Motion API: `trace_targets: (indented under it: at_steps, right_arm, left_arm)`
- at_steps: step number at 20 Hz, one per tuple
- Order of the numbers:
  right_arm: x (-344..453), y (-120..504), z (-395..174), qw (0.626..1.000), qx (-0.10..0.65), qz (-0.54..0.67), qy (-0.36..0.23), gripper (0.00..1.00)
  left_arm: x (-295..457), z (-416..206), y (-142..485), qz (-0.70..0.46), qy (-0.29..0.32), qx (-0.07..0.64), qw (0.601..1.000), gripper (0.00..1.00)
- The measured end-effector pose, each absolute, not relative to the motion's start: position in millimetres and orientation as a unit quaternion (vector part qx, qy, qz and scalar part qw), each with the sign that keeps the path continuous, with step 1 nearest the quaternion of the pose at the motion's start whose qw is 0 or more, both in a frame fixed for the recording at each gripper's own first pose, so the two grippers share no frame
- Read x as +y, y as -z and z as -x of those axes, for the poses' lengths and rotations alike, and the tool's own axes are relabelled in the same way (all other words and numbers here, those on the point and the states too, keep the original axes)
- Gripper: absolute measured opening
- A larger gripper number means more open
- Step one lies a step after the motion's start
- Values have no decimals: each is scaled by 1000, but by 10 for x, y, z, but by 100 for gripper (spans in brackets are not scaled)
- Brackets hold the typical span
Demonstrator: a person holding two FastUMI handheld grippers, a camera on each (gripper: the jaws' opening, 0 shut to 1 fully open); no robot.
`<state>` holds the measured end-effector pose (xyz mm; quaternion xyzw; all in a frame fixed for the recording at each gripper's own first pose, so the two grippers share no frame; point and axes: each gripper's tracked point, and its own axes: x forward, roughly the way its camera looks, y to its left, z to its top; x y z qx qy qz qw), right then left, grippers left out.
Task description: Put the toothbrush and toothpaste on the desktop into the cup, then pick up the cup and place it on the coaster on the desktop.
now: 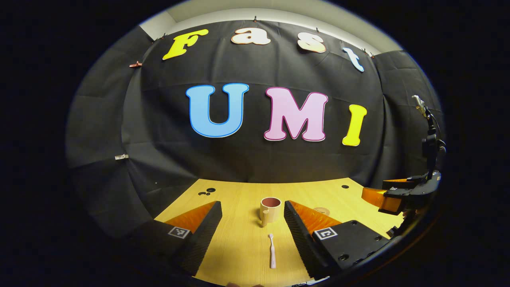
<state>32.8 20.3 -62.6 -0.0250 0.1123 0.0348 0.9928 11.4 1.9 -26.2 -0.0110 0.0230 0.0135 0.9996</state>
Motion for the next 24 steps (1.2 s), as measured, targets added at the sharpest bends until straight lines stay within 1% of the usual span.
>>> trace_targets:
  at_steps: [4, 10, 14, 19, 24]
  right_arm:
    - [133, 825, -432, 989, 145, 29, -31, 98]
    - [129, 1298, -569, 975, 218, 17, -35, 98]
    - [141, 1666, -710, 960, 276, 17, -44, 98]
    - [111, 2177, -784, 935, 350, 34, -46, 98]
    - [74, 2553, -772, 914, 395, 74, -53, 98]
  left_arm:
    - [101, -114, 363, 26, -29, 38, 999, 97]
    - [212, -95, 504, 36, -55, 61, 996, 98]
    - [271, -90, 573, 41, -76, 70, 994, 98]
    - [281, -122, 759, 40, -90, 103, 990, 98]
    - [290, -125, 935, 29, -104, 131, 985, 98]
